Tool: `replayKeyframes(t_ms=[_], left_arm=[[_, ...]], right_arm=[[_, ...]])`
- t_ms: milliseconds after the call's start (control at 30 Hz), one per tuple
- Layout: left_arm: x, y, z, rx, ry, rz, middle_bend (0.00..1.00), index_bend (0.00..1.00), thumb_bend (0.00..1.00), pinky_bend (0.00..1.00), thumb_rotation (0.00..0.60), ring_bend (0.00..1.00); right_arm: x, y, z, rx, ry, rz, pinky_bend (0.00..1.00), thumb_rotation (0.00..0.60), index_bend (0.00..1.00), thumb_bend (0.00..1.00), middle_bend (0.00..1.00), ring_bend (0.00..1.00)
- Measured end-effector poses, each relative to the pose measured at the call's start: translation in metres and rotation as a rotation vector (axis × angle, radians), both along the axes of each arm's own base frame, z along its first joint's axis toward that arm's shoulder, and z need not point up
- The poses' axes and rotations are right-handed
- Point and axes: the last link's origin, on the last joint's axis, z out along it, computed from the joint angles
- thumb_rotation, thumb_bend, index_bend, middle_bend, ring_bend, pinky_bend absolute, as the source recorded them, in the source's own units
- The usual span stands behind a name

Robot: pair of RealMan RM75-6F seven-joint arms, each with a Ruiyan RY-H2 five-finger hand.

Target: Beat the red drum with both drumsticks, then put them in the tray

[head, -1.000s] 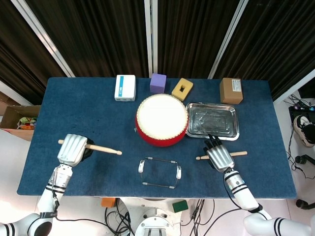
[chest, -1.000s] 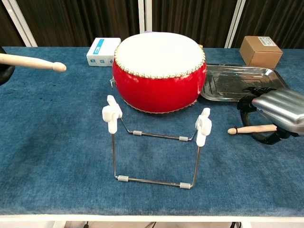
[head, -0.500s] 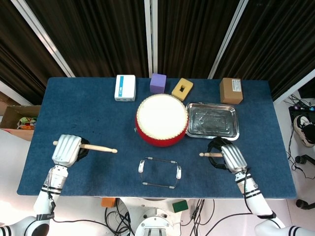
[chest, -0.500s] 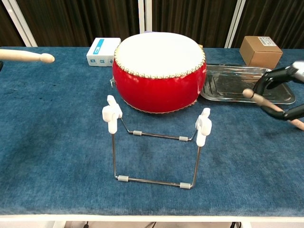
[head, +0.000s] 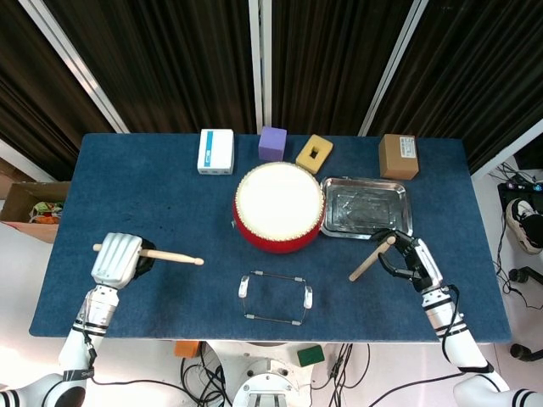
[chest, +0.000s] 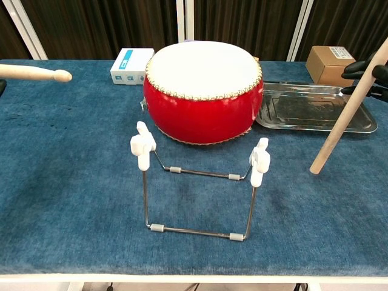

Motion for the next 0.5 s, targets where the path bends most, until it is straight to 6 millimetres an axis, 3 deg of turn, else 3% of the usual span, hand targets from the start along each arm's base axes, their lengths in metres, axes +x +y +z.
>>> replayKeyframes(t_ms=[167, 500], left_arm=[[-0.002, -0.001, -0.001, -0.004, 0.0, 0.005, 1.0, 1.0, 0.56, 1.0, 0.6, 1.0], [-0.005, -0.002, -0.003, -0.015, -0.001, 0.011, 1.0, 1.0, 0.56, 1.0, 0.6, 1.0]], right_arm=[[-0.005, -0.01, -0.006, 0.064, -0.192, -0.033, 0.28, 0.6, 0.72, 0.47, 0.41, 0.2], [-0.009, -0.023, -0.027, 0.171, -0.347, -0.011, 0.27, 0.6, 0.49, 0.33, 0.39, 0.21]])
